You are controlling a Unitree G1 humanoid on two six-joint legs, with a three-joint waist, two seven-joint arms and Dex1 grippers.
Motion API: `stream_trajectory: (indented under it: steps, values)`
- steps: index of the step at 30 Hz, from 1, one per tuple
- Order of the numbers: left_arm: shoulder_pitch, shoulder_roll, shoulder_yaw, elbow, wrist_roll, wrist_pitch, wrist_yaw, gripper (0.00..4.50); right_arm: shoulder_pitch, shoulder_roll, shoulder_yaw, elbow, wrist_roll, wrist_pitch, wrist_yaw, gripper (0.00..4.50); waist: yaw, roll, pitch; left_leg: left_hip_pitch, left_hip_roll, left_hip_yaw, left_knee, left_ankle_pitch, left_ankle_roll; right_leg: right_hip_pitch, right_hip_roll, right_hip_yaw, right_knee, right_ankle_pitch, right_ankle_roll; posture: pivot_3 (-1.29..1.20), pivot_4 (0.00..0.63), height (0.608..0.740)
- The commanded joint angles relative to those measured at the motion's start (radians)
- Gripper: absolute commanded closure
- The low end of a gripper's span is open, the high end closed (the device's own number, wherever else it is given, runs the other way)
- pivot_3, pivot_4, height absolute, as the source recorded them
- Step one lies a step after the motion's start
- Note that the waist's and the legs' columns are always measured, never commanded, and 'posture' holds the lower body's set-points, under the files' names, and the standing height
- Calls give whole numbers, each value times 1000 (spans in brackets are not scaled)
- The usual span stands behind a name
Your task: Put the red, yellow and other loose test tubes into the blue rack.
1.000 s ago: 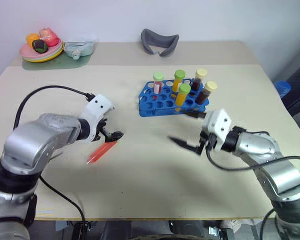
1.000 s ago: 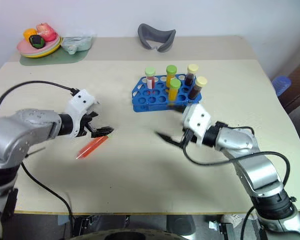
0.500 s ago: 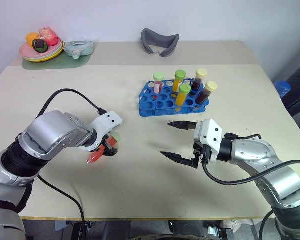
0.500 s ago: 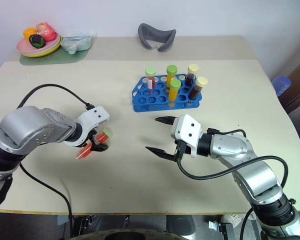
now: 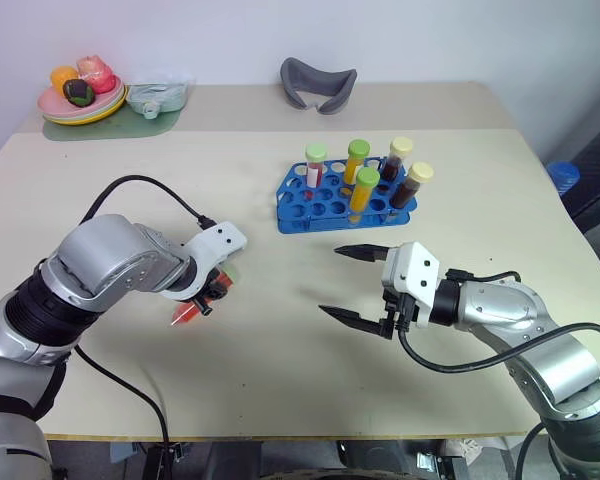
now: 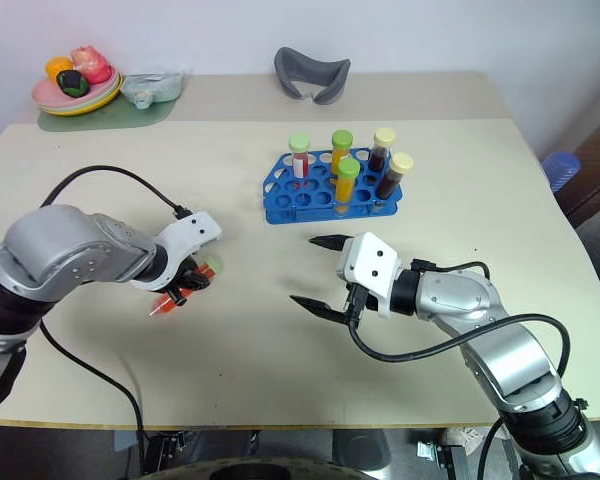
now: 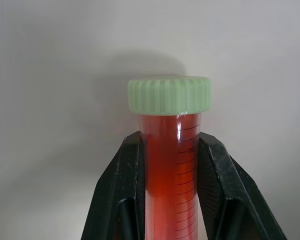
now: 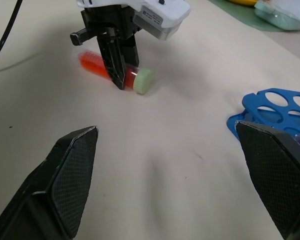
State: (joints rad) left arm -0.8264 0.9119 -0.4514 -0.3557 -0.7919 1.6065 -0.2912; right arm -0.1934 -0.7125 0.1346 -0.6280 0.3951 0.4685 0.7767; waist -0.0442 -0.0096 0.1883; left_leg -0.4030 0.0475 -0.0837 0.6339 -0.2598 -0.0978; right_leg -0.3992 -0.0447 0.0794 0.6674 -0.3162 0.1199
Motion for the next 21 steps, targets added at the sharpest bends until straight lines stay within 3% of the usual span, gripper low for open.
stream_trajectory:
  steps: [1,3,5,9,15,21]
  values:
    - [-3,-78,233,-29,48,-106,50,3735,-4,10,-26,-24,3,-8,-10,0,2,0,0,0,0,0,0,0,0,0,0,0,0,0,0,0,150,740]
    - [28,-176,379,-70,92,-310,81,3735,4,23,-44,-12,9,-1,-32,0,9,-1,0,-2,0,-1,2,0,0,0,-1,-1,-1,0,0,0,150,740]
    - [63,-243,417,-112,172,-554,67,3735,13,55,-62,10,12,11,-73,0,12,-1,0,-4,0,-1,5,0,-1,0,-1,-2,-1,0,0,0,150,740]
    - [122,-411,370,-72,287,-868,41,3735,35,118,-63,69,-31,-10,-143,0,11,1,-1,-4,0,1,6,2,-3,1,-1,-2,-2,0,0,0,150,740]
    - [167,-661,244,217,549,-1377,52,3735,74,183,-50,92,-80,-29,-202,0,15,0,-1,-4,0,1,11,-2,3,2,-1,-1,-1,0,1,0,150,740]
    - [169,-797,236,463,635,-1611,21,3735,115,196,-68,76,-100,-32,-234,0,21,1,-1,-4,0,1,12,-3,5,2,-1,-1,-1,0,1,0,150,740]
